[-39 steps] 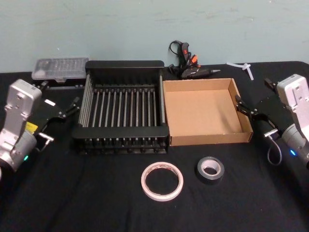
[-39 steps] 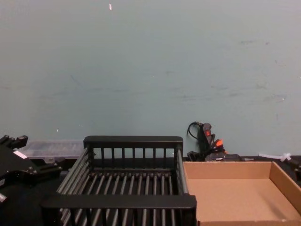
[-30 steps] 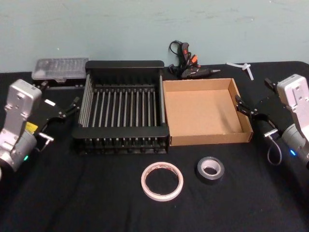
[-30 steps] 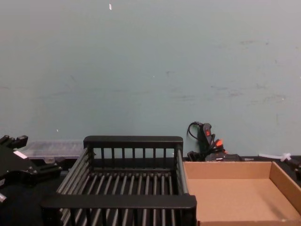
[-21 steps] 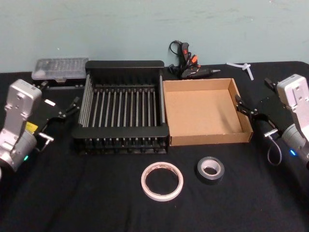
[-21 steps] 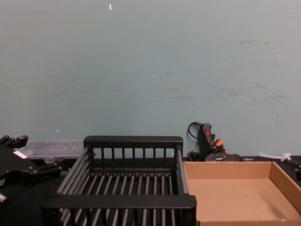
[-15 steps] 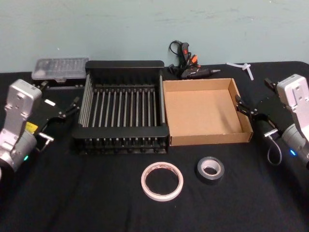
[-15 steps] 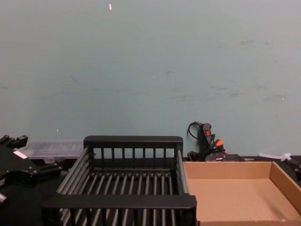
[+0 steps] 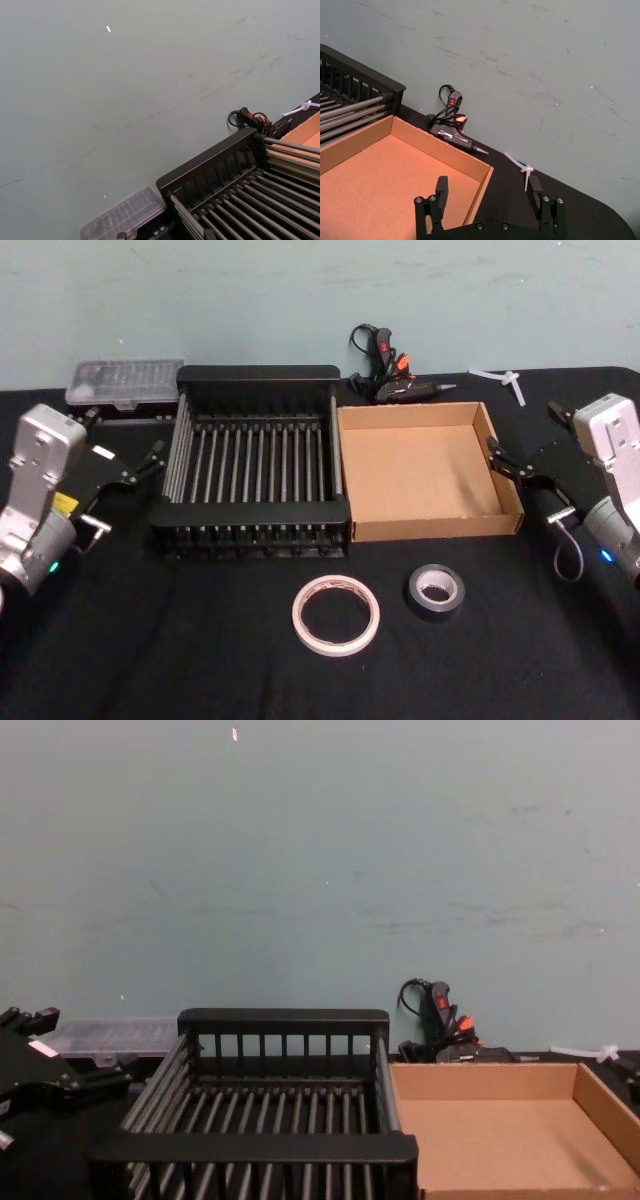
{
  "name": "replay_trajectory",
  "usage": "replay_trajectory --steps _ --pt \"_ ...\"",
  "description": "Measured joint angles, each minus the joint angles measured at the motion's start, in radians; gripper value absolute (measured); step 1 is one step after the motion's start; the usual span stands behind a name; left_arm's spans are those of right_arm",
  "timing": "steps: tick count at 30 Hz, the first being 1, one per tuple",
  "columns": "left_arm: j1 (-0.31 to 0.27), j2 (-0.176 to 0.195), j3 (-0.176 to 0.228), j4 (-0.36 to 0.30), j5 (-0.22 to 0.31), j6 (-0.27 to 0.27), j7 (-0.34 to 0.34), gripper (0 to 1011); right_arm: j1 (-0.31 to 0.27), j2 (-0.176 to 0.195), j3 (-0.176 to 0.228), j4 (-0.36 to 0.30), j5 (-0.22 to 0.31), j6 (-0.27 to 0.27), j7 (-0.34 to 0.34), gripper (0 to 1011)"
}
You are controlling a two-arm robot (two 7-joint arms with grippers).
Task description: Pick up the white tape and place it into the black box , Pick up the silver tape and place it into the brown box.
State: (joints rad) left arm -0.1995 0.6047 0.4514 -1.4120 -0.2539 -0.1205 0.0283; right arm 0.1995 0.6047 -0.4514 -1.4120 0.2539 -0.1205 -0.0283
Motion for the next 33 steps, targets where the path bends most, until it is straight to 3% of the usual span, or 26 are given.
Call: replay_trajectory --steps 22,33 --pt "0.000 0.000 0.000 0.000 0.000 0.000 0.000 1001 -0.007 -0.003 0.012 -0.005 0.001 0.004 0.012 1002" --pt "0.000 0.000 0.000 0.000 0.000 0.000 0.000 1001 -0.059 0.008 0.059 -0.093 0.049 0.092 0.060 1002"
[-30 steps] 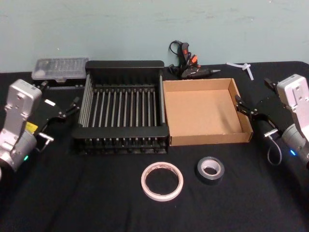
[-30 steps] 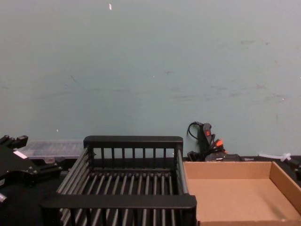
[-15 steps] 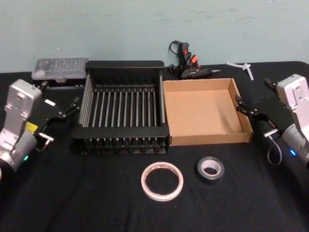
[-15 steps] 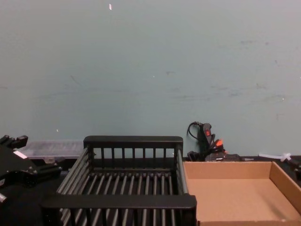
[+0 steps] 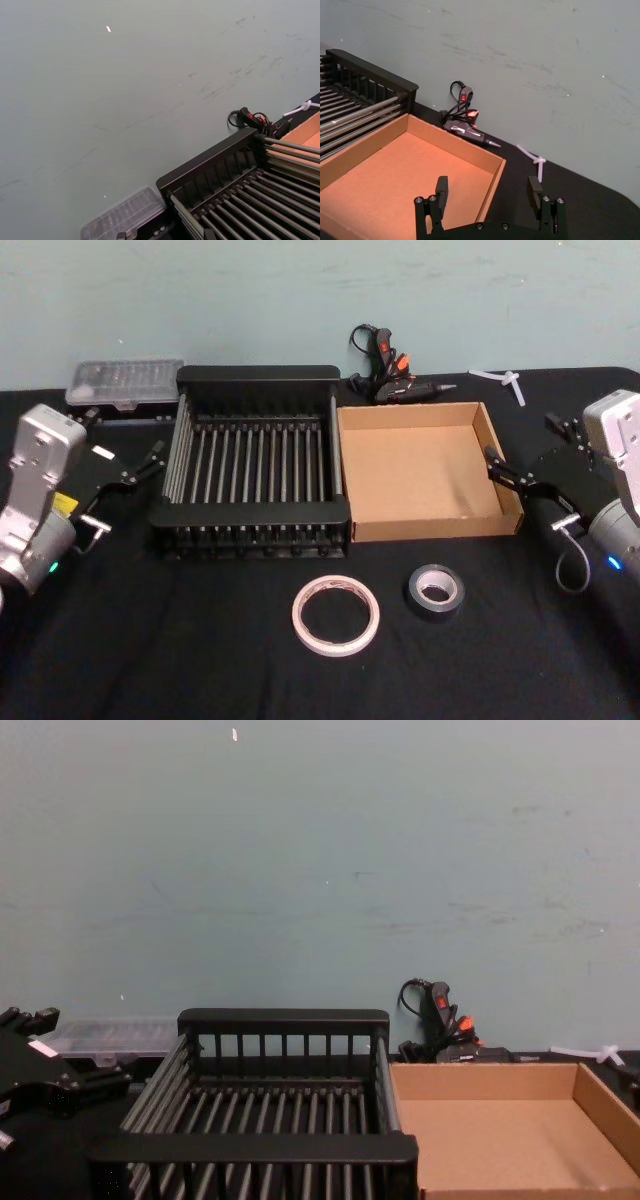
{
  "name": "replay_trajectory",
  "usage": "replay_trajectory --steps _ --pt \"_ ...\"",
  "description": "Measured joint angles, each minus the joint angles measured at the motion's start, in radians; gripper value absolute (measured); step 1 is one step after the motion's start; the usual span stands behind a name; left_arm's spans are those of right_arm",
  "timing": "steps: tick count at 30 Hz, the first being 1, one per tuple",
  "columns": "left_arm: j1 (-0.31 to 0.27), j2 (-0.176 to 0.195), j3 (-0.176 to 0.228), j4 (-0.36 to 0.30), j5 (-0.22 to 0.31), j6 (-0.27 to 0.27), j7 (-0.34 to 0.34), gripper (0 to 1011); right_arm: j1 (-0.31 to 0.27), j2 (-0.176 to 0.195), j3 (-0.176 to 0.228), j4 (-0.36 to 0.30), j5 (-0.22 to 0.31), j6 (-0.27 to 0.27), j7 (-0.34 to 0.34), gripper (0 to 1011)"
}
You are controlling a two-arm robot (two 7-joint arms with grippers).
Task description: Pick up the white tape and place it into the black box , Pick up the silver tape and place it into the brown box.
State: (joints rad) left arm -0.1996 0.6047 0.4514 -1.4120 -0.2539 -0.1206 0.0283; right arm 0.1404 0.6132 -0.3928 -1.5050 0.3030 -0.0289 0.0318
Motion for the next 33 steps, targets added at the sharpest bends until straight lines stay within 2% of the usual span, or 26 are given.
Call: replay_trajectory --steps 10,15,18,20,25,33 --pt "0.000 0.000 0.000 0.000 0.000 0.000 0.000 1001 -0.085 0.018 0.050 -0.143 0.053 0.113 0.024 1002" --pt "0.000 0.000 0.000 0.000 0.000 0.000 0.000 1001 -0.125 0.020 0.063 -0.204 0.067 0.161 0.032 1002" --pt "0.000 0.000 0.000 0.000 0.000 0.000 0.000 1001 -0.155 0.020 0.071 -0.247 0.077 0.208 0.037 1002" --pt "0.000 0.000 0.000 0.000 0.000 0.000 0.000 1001 -0.161 0.020 0.072 -0.255 0.079 0.217 0.037 1002" --pt "0.000 0.000 0.000 0.000 0.000 0.000 0.000 1001 -0.201 0.024 0.075 -0.311 0.083 0.298 0.047 1002" --pt "0.000 0.000 0.000 0.000 0.000 0.000 0.000 1001 -0.237 0.020 0.071 -0.345 0.085 0.382 0.061 1002"
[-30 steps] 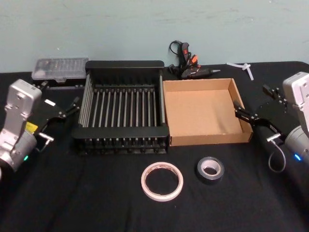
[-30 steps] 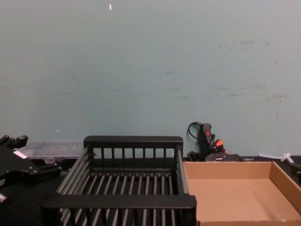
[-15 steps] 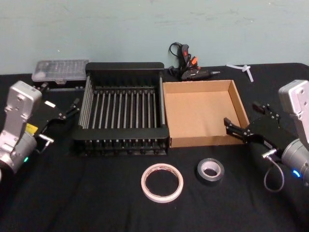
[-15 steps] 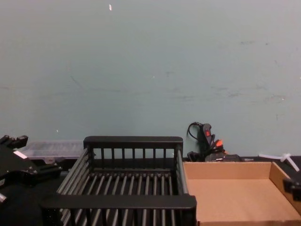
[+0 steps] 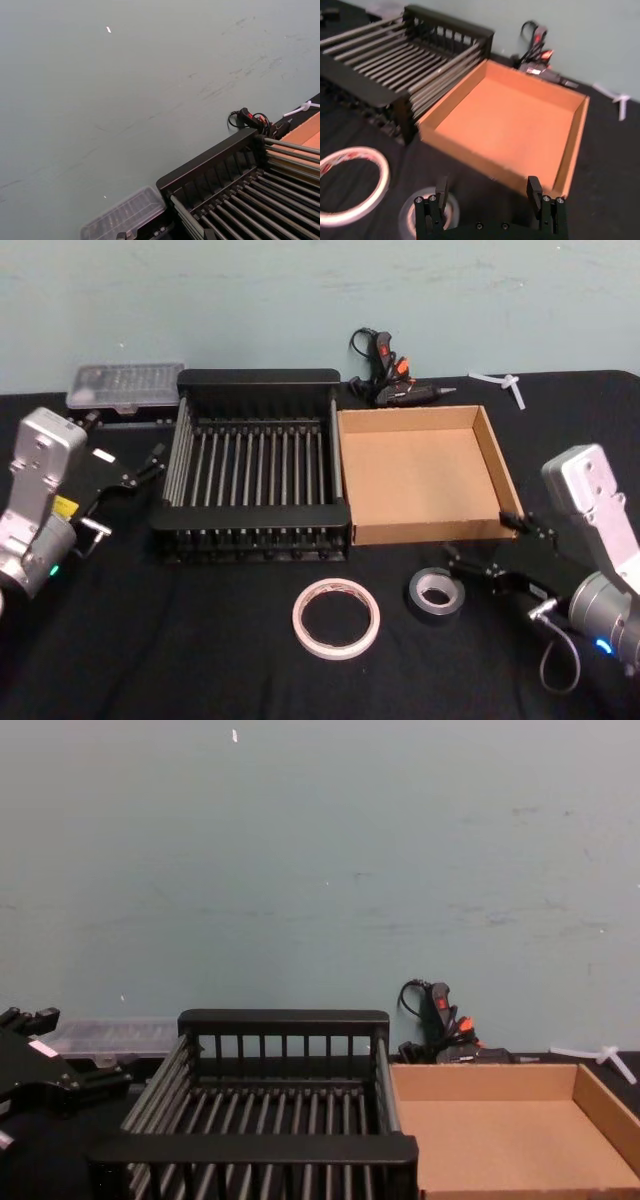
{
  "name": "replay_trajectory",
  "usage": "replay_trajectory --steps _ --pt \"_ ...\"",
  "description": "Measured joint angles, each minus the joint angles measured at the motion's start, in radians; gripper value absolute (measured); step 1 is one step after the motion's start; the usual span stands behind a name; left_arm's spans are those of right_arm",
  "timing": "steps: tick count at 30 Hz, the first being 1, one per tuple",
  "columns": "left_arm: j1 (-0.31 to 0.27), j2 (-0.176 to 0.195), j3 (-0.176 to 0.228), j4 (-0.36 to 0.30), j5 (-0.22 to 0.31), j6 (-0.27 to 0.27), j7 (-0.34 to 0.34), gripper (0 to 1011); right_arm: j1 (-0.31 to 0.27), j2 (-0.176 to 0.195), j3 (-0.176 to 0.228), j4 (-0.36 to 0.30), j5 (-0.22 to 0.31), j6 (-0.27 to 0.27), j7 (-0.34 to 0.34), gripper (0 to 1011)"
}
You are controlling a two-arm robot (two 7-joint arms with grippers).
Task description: Pick up the white tape and place it into the black box , Pick up the silver tape and place it into the brown box.
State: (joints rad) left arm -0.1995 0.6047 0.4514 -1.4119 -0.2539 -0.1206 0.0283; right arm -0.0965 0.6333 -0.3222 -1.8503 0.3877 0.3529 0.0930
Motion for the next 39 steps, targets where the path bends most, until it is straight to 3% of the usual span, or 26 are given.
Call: replay_trajectory --steps 12,39 --pt "0.000 0.000 0.000 0.000 0.000 0.000 0.000 1001 -0.027 -0.029 -0.004 -0.002 -0.003 0.077 0.019 1002" --pt "0.000 0.000 0.000 0.000 0.000 0.000 0.000 1001 0.013 -0.089 0.009 0.055 -0.062 0.126 0.074 1002"
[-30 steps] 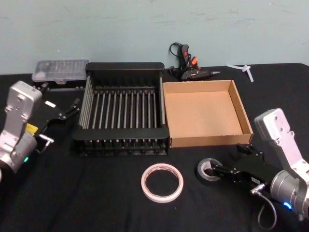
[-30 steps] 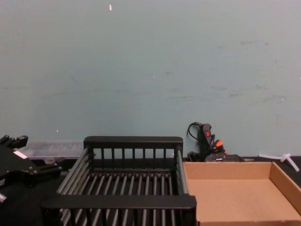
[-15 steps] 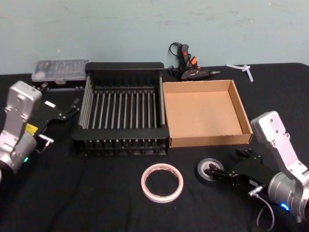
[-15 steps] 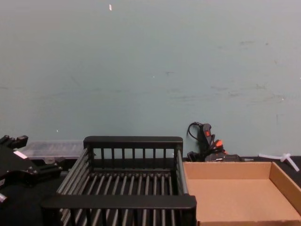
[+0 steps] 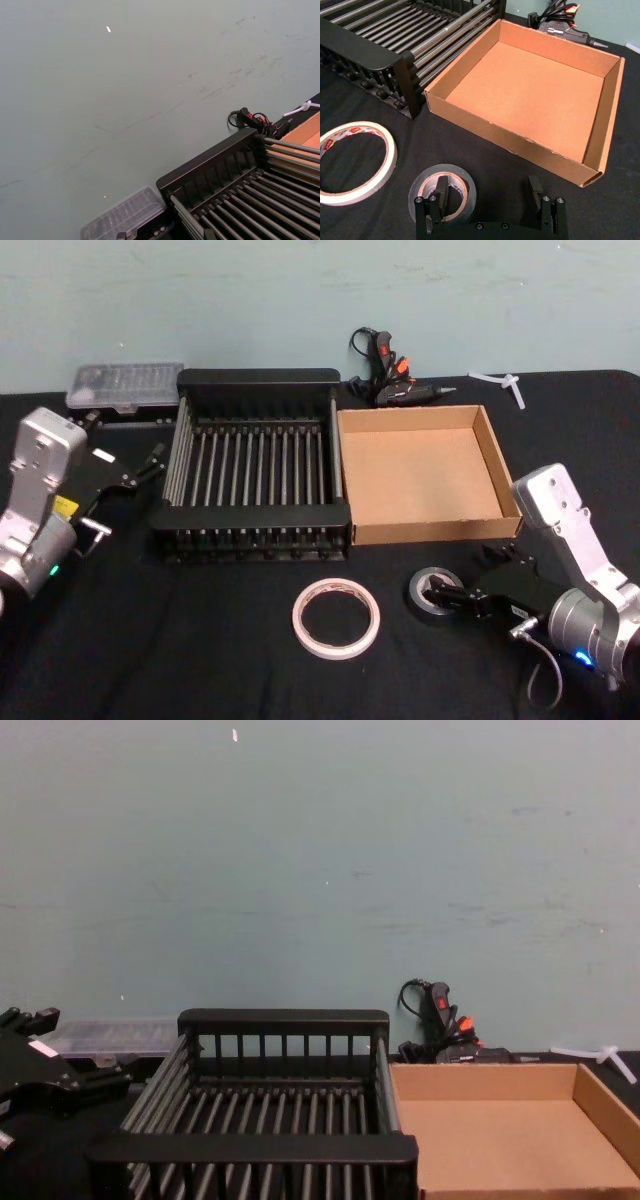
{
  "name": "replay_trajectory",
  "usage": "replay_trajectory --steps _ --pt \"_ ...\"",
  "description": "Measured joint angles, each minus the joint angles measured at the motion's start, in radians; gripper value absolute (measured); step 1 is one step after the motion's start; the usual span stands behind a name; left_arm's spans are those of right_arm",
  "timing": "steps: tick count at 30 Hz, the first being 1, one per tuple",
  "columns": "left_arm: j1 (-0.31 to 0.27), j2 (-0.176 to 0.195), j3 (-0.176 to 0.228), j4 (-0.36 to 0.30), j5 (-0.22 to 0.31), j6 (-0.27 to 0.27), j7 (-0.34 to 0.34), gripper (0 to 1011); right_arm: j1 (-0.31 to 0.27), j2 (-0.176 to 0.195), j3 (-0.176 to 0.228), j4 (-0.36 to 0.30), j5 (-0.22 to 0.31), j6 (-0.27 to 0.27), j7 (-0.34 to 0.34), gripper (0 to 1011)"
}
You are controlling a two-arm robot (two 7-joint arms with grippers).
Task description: Pick up the white tape and place it into the black box , Pick up the silver tape and place it into the brown box.
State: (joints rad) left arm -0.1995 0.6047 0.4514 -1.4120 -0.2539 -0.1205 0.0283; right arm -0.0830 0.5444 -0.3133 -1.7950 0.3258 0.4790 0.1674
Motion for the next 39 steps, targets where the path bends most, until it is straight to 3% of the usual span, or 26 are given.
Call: replay_trajectory --steps 24,36,39 --pt "0.000 0.000 0.000 0.000 0.000 0.000 0.000 1001 0.015 -0.045 0.020 0.028 -0.045 0.025 0.050 1002" --pt "0.000 0.000 0.000 0.000 0.000 0.000 0.000 1001 0.014 -0.046 0.021 0.028 -0.049 0.024 0.051 1002" --pt "0.000 0.000 0.000 0.000 0.000 0.000 0.000 1001 0.014 -0.046 0.021 0.028 -0.049 0.024 0.051 941"
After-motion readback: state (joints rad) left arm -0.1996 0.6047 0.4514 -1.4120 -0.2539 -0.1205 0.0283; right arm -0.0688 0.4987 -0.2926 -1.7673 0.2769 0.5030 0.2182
